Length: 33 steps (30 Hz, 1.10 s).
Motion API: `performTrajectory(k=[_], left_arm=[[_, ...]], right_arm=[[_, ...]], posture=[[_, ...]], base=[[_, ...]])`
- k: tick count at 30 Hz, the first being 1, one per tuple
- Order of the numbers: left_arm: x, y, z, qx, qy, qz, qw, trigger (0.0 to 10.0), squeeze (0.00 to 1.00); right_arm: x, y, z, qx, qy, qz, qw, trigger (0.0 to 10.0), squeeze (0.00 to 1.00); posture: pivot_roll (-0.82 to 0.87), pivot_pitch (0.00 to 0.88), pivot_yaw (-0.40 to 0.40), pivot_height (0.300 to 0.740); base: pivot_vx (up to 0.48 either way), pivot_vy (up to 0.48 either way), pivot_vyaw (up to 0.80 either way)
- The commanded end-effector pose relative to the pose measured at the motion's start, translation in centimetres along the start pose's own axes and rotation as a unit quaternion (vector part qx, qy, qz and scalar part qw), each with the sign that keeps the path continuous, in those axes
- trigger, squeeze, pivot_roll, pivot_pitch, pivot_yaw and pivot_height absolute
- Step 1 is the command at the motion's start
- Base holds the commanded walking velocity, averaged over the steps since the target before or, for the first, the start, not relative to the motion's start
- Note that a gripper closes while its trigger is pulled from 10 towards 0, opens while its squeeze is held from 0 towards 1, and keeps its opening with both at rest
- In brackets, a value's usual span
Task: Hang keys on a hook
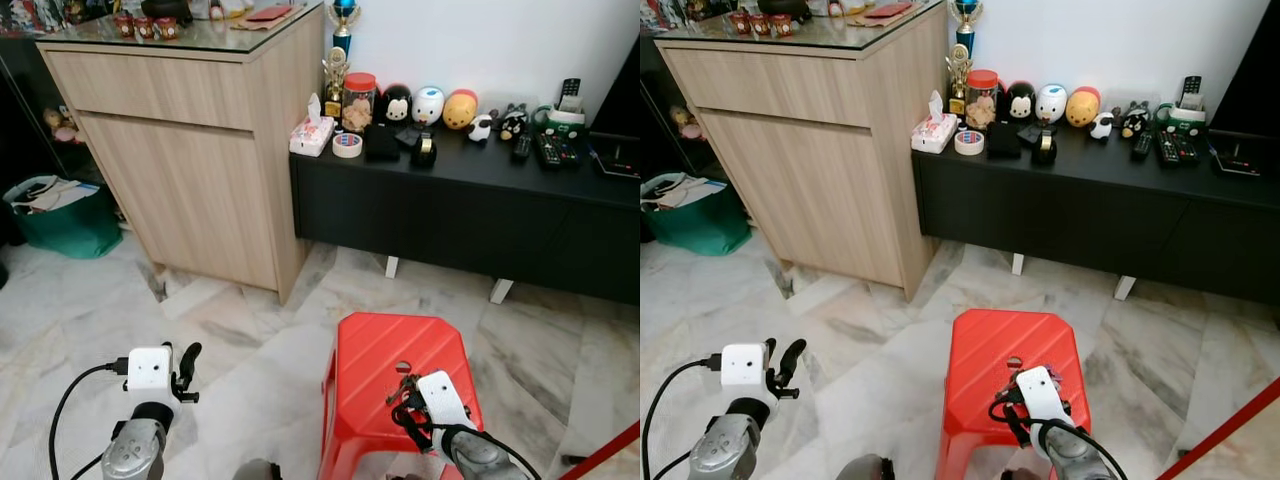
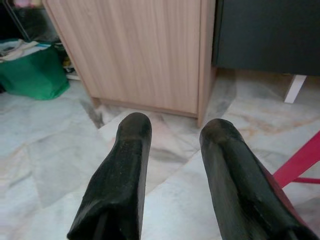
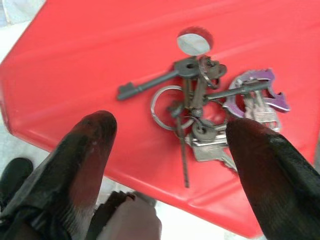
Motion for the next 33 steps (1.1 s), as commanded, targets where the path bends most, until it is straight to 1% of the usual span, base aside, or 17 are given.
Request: performTrajectory(k=[1, 4, 7, 11, 16, 18, 21, 22, 23, 24, 25, 26, 28, 29, 30, 31, 33], left_arm=[[-0.4, -0.1, 0.3, -0.007, 0.000, -0.008, 1.000, 10.0, 0.00], [-1.0, 0.4, 0.3, -0.006, 0.003, -0.010, 1.000, 10.0, 0.00], [-1.0, 0.7, 0.2, -0.006, 0.002, -0.012, 1.000, 10.0, 0.00], [-0.8, 1.0, 0.0, -0.003, -0.001, -0.011, 1.000, 10.0, 0.00], [-0.9, 1.0, 0.0, -0.006, -0.001, -0.012, 1.000, 10.0, 0.00], [-0.9, 1.0, 0.0, -0.007, 0.000, -0.012, 1.000, 10.0, 0.00], [-1.1, 0.9, 0.2, -0.009, 0.002, -0.013, 1.000, 10.0, 0.00], [-1.1, 0.9, 0.3, -0.010, 0.003, -0.013, 1.000, 10.0, 0.00], [-1.2, 0.9, 0.3, -0.010, 0.003, -0.014, 1.000, 10.0, 0.00], [-1.3, 0.9, 0.4, -0.010, 0.004, -0.014, 1.000, 10.0, 0.00], [-1.3, 0.9, 0.4, -0.010, 0.005, -0.015, 1.000, 10.0, 0.00], [-1.3, 0.9, 0.4, -0.010, 0.005, -0.015, 1.000, 10.0, 0.00], [-1.3, 1.0, 0.4, -0.010, 0.005, -0.016, 1.000, 10.0, 0.00], [-1.4, 1.0, 0.4, -0.011, 0.005, -0.017, 1.000, 10.0, 0.00], [-1.4, 1.1, 0.4, -0.011, 0.005, -0.017, 1.000, 10.0, 0.00], [-1.4, 1.0, 0.4, -0.011, 0.004, -0.018, 1.000, 10.0, 0.00], [-1.4, 1.1, 0.4, -0.013, 0.003, -0.020, 1.000, 10.0, 0.00]], right_arm=[[0.0, 0.3, -0.1, 0.001, -0.005, -0.008, 1.000, 10.0, 0.00], [-0.1, 0.8, -0.3, 0.002, -0.008, -0.015, 1.000, 10.0, 0.00], [-0.1, 0.7, -0.3, -0.004, -0.012, -0.009, 1.000, 10.0, 0.00], [0.5, 0.2, -0.2, -0.012, -0.032, -0.013, 0.999, 10.0, 0.00], [1.3, -1.4, 0.1, -0.052, -0.054, -0.016, 0.997, 10.0, 0.00], [1.3, -1.7, 0.2, -0.053, -0.055, -0.028, 0.997, 10.0, 0.00], [1.1, -2.0, 0.3, -0.056, -0.050, -0.029, 0.997, 10.0, 0.00], [0.9, -2.1, 0.3, -0.057, -0.048, -0.030, 0.997, 9.4, 0.00], [0.9, -2.1, 0.3, -0.057, -0.047, -0.030, 0.997, 6.8, 0.00], [0.8, -2.1, 0.3, -0.057, -0.045, -0.032, 0.997, 1.6, 0.00], [0.8, -2.1, 0.3, -0.056, -0.045, -0.033, 0.997, 1.6, 0.00], [0.8, -2.1, 0.3, -0.056, -0.045, -0.034, 0.997, 0.0, 0.00], [0.8, -2.0, 0.2, -0.055, -0.045, -0.036, 0.997, 0.0, 0.00], [0.7, -1.9, 0.2, -0.055, -0.045, -0.035, 0.997, 4.5, 0.00], [0.7, -1.8, 0.2, -0.055, -0.044, -0.034, 0.997, 4.5, 0.00], [0.6, -1.9, 0.2, -0.057, -0.042, -0.034, 0.997, 10.0, 0.00], [0.5, -2.0, 0.2, -0.062, -0.038, -0.032, 0.997, 10.0, 0.00]], posture=[[0.10, 0.000, 0.030, 0.645], [0.12, 0.007, 0.040, 0.645], [0.12, 0.012, 0.046, 0.645], [0.12, 0.017, 0.048, 0.645], [0.12, 0.026, 0.052, 0.645], [0.12, 0.027, 0.053, 0.645], [0.12, 0.027, 0.053, 0.645], [0.12, 0.027, 0.053, 0.645], [0.12, 0.028, 0.054, 0.645], [0.12, 0.028, 0.054, 0.645], [0.12, 0.029, 0.055, 0.645], [0.12, 0.031, 0.055, 0.645], [0.12, 0.032, 0.057, 0.645], [0.12, 0.033, 0.060, 0.645], [0.12, 0.034, 0.061, 0.645], [0.13, 0.035, 0.061, 0.645], [0.13, 0.041, 0.064, 0.645]], base=[[0.000, 0.000, 0.00], [0.000, 0.000, 0.00], [0.000, 0.000, 0.00], [0.000, 0.000, 0.00], [0.000, 0.000, 0.00], [0.000, 0.000, 0.00], [0.000, 0.000, 0.00], [0.000, 0.000, 0.00], [0.000, 0.000, 0.00], [0.000, 0.000, 0.00], [0.000, 0.000, 0.00], [0.000, 0.000, 0.00], [0.000, 0.000, 0.00], [0.000, 0.000, 0.00], [0.000, 0.000, 0.00], [0.000, 0.000, 0.00], [0.000, 0.000, 0.00]])
Point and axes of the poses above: a point about 5 cm out from each wrist's last joint towards the gripper, its own z axis pointing back from the gripper into the wrist, its own y axis along the axis of the wrist's last joint, x = y × z, the point moved 5 cm from there along -z, pointing out of the wrist towards the gripper, and after that the axes turned 11 degrees about z, right-handed, at the moved point
